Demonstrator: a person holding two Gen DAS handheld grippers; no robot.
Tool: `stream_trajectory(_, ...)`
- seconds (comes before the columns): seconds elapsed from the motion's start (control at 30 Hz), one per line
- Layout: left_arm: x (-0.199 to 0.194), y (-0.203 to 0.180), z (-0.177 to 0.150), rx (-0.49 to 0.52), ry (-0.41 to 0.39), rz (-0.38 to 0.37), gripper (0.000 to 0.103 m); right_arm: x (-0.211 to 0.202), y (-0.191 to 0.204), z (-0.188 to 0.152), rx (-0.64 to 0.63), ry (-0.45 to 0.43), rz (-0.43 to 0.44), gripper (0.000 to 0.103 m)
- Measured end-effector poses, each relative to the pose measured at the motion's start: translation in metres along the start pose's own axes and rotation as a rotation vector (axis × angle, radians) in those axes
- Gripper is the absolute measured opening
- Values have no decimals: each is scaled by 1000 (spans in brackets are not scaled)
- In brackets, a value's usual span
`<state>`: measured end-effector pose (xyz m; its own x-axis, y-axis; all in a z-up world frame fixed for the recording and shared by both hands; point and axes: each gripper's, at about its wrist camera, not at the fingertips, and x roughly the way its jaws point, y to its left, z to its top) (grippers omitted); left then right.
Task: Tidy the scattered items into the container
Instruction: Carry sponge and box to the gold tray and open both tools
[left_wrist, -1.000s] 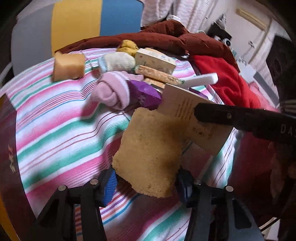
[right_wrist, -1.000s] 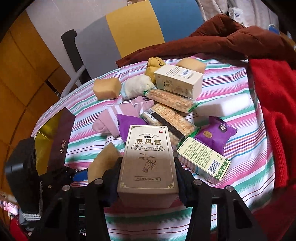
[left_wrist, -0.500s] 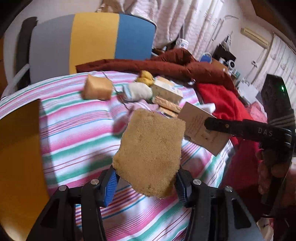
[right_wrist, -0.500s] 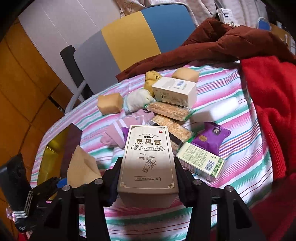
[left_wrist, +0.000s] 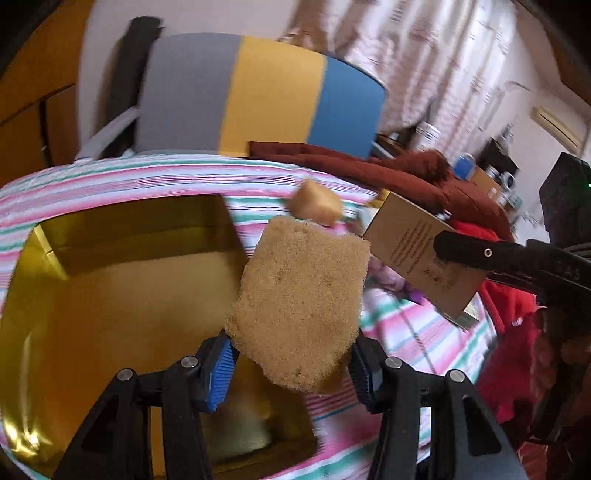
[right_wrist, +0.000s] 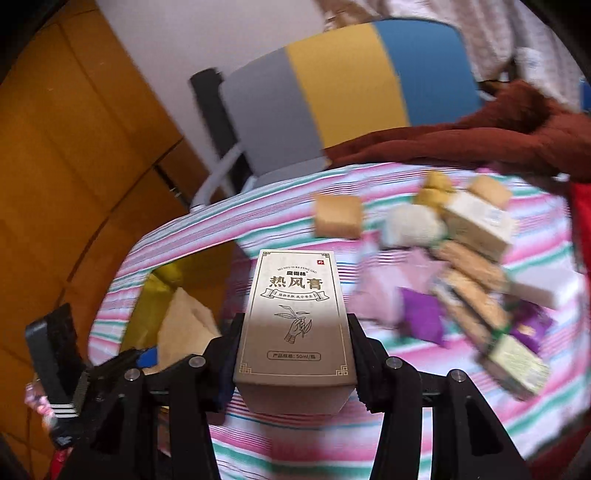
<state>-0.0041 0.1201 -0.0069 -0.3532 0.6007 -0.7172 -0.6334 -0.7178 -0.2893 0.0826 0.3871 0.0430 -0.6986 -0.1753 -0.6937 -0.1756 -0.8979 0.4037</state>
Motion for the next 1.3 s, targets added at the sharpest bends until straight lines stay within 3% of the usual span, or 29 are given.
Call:
stream_trajectory(0.23,-8,72,15,-105,-2,110,54,66,71,17,-42,91,110,51)
stream_trajectory(0.47,12,140,25,-166,66,225,54,143,117,21,-70,168,83,51)
stream_trajectory(0.8,32,192,41,-192,122,342,58,213,141,27,-6,214,64,51)
stream_trajectory(0.93,28,204,52,-258,138,330,61,238,148,24,75,235,101,56)
stream_trajectory(1.03,18,214,51,-329,135,294,62,247,152,18,151,252,172,76)
stream_trajectory(1.17,3,215,45,-391,83,250,63,245,163,10,139,263,227,77)
stream_trajectory(1.3,14,206,45,-337,121,272,65,240,167,2,146,262,240,77)
